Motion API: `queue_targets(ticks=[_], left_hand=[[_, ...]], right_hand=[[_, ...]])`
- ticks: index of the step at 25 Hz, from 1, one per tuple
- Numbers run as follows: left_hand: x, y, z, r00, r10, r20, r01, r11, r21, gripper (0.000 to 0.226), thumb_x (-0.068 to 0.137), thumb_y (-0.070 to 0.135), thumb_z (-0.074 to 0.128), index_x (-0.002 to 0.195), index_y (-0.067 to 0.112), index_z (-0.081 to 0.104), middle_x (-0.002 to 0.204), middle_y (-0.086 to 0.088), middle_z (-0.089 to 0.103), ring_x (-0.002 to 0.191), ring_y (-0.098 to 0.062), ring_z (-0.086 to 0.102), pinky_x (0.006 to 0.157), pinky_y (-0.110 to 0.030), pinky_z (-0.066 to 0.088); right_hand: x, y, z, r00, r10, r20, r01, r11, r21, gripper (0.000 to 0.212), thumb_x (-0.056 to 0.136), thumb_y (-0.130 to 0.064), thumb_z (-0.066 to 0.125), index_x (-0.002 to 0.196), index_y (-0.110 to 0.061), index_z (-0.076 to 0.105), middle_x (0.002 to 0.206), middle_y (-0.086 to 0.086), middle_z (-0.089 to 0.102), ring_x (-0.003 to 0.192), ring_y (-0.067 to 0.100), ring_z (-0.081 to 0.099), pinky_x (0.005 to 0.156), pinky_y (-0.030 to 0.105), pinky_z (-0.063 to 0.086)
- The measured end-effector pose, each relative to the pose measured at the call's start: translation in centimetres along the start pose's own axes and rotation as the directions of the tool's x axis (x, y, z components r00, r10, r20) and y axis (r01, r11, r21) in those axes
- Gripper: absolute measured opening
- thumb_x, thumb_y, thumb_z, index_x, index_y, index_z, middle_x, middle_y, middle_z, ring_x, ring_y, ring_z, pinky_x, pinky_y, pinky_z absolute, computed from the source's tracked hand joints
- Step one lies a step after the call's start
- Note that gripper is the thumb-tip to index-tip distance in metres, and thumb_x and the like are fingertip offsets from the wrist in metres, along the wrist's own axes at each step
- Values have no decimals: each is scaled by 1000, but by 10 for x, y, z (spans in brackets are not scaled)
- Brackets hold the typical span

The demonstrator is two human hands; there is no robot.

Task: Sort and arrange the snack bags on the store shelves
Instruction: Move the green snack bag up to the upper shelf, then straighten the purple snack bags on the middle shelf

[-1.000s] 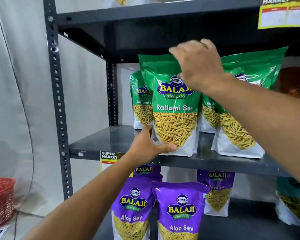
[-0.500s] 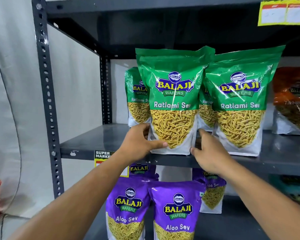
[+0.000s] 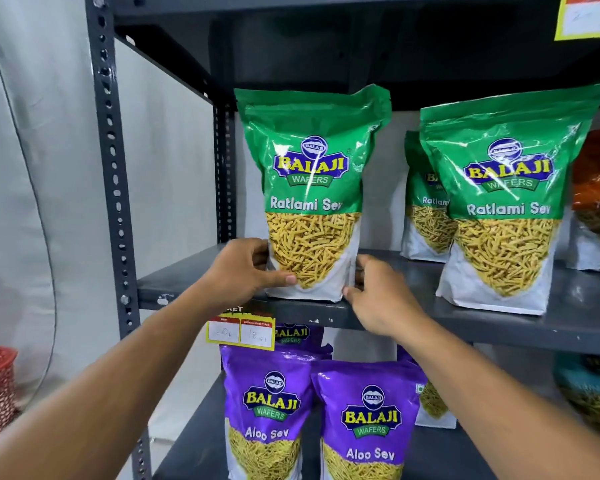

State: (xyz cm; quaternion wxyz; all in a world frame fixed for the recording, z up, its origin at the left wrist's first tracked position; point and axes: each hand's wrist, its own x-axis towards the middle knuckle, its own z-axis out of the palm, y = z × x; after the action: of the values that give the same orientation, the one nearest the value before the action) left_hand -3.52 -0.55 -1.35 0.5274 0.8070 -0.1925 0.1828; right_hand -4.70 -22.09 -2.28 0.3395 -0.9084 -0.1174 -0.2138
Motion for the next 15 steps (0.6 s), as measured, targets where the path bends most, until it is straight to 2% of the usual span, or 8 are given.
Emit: queue_targets(ticks=[2,5,8,11,13,15], left_hand=[[-3,-7,-17,1000,-9,-21,9,1000,-2,36,70,-3,81,101,12,70,98,4,77,90,-7,73,80,-17,57],[-4,-15,-33,999,-22,-29,22,1000,-9,38,71,-4,79,107,3,69,101,0,77,92,-10,73,83,-19,57],[-3,-22,-35,999,-21,-30,20,999,-26,41,71,1,80,110,5,68,104,-2,77,98,-13,73,87,-24,57],[-4,-25,-33,999,-14,-29,12,999,-35,38,69,4,80,105,13,68,95,6,79,97,-11,73,85,-22,57],[-6,-24,-35,1000,-17,-26,17,1000,-9,41,64,15,82,102,18,68,95,9,79,97,-10,73,92,-29,57],[-10,-18,-33,999,-23,-43,24,999,31,57,58,27,86,111,17,66,105,6,77,104,-13,70,101,-41,51]], right_hand=[[4,-13,13,1000,-13,20,13,1000,-5,34,90,-18,60,122,-14,51,122,14,62,110,35,57,85,34,47],[9,-24,26,999,-27,32,27,1000,-14,33,90,-19,60,122,-13,51,124,15,60,112,37,54,86,35,45],[10,-26,28,999,-31,20,31,999,-13,33,90,-19,61,122,-14,52,123,14,61,112,36,55,89,37,47],[8,-25,28,999,-39,20,39,999,0,34,91,-19,61,123,-15,51,122,13,61,110,35,57,86,37,48],[7,-24,28,998,-56,20,56,998,2,35,91,-18,60,125,-15,50,122,13,62,109,35,57,86,39,49],[4,-23,29,995,-102,7,102,995,4,38,93,-14,56,129,-14,47,121,13,63,110,36,57,85,39,49]])
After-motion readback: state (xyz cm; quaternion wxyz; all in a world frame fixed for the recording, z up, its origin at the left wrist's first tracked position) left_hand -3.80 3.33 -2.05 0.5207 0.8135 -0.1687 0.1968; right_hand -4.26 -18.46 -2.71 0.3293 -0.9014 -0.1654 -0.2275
